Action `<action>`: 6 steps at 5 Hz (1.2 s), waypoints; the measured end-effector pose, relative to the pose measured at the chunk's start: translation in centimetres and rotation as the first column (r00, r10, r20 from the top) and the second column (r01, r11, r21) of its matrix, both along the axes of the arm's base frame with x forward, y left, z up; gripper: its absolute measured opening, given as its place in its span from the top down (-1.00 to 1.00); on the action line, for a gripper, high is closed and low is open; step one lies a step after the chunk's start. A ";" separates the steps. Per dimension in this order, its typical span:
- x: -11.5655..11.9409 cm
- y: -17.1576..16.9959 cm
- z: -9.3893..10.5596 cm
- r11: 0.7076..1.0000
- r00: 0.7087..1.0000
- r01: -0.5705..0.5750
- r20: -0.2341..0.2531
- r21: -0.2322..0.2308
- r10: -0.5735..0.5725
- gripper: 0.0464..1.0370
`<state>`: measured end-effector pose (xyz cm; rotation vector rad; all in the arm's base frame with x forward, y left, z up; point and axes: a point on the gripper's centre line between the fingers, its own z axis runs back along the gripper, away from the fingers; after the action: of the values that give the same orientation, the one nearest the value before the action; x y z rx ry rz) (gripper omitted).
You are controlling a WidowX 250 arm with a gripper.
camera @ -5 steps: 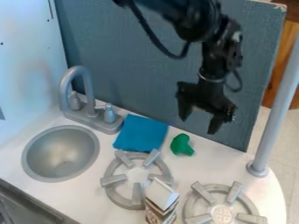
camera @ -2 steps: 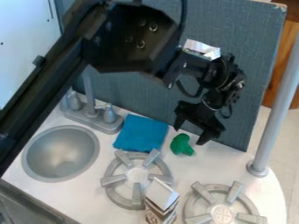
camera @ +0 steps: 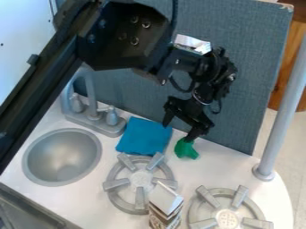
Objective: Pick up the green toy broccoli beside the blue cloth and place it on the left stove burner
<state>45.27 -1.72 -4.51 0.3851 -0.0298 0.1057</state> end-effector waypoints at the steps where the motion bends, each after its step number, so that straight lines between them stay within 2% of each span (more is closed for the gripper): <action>1: 0.2 -0.1 -0.3 0.991 1.000 -0.024 -0.010 -0.133 0.023 -0.93; 2: 0.0 0.5 -1.4 0.974 0.999 -0.042 -0.011 -0.224 0.041 -0.93; 3: -0.3 0.6 -1.6 0.973 0.999 -0.032 -0.020 -0.227 0.029 -0.93; 4: -0.9 0.4 -1.6 0.970 0.998 -0.031 -0.058 -0.239 0.017 -0.93; 5: -0.9 -0.2 -1.7 0.962 0.998 -0.009 -0.060 -0.274 -0.008 -0.93; 6: -0.9 -0.3 -1.8 0.959 0.998 -0.007 -0.069 -0.282 -0.013 -0.93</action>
<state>44.37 -2.04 -6.36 0.1029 0.0543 0.0919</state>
